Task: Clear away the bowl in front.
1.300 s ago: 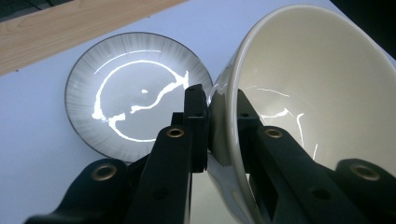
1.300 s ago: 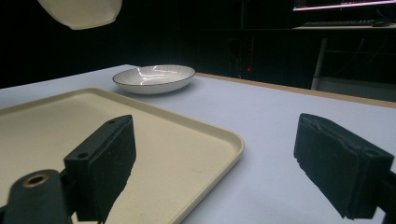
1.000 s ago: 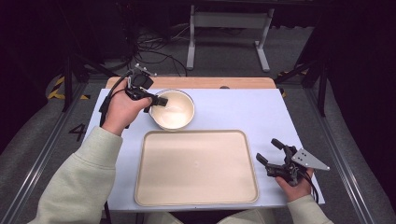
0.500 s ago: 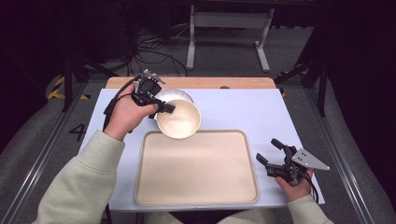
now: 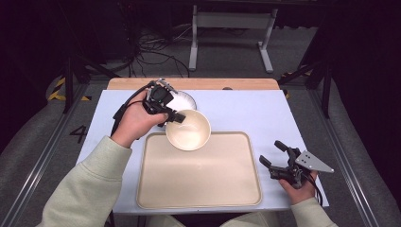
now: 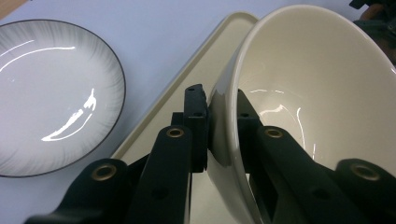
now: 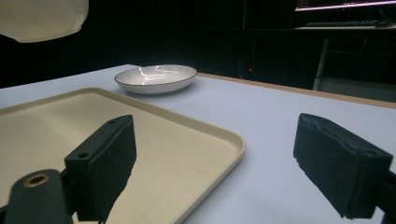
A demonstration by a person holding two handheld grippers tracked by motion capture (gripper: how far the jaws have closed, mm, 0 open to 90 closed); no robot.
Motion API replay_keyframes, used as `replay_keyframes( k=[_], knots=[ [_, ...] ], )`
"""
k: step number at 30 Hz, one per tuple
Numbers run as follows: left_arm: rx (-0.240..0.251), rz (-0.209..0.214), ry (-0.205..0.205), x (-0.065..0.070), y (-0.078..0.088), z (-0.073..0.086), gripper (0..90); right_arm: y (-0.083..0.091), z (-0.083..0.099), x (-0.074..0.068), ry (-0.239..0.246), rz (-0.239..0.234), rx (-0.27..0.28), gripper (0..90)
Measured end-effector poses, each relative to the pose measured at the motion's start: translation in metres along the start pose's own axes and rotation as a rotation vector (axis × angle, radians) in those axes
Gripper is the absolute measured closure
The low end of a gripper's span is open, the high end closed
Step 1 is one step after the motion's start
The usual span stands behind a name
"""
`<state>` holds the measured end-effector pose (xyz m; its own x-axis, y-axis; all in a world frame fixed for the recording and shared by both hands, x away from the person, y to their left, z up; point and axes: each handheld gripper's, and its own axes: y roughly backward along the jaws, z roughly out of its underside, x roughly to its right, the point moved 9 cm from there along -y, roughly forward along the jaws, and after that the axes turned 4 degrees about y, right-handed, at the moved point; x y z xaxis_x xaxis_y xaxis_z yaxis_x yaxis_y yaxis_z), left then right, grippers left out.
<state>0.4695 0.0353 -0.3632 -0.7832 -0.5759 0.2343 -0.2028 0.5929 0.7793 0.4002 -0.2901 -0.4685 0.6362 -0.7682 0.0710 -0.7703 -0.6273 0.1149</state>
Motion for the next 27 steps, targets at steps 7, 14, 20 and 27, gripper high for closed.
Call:
replay_keyframes(
  k=[7, 14, 20, 27],
  knots=[
    [-0.027, 0.011, -0.021, 0.007, -0.010, 0.003, 81.8, 0.000, 0.000, 0.000, 0.000, -0.001, 0.001, 13.8],
    [-0.048, 0.021, -0.028, 0.011, -0.022, 0.007, 81.8, 0.000, 0.000, 0.000, -0.001, -0.001, 0.001, 13.9],
    [-0.074, 0.018, -0.046, 0.012, -0.034, 0.011, 81.8, 0.000, 0.000, 0.000, -0.002, -0.001, 0.000, 14.0],
    [-0.096, 0.024, -0.047, 0.014, -0.047, 0.017, 81.8, 0.000, 0.000, 0.000, -0.002, -0.001, 0.001, 14.2]
  ],
)
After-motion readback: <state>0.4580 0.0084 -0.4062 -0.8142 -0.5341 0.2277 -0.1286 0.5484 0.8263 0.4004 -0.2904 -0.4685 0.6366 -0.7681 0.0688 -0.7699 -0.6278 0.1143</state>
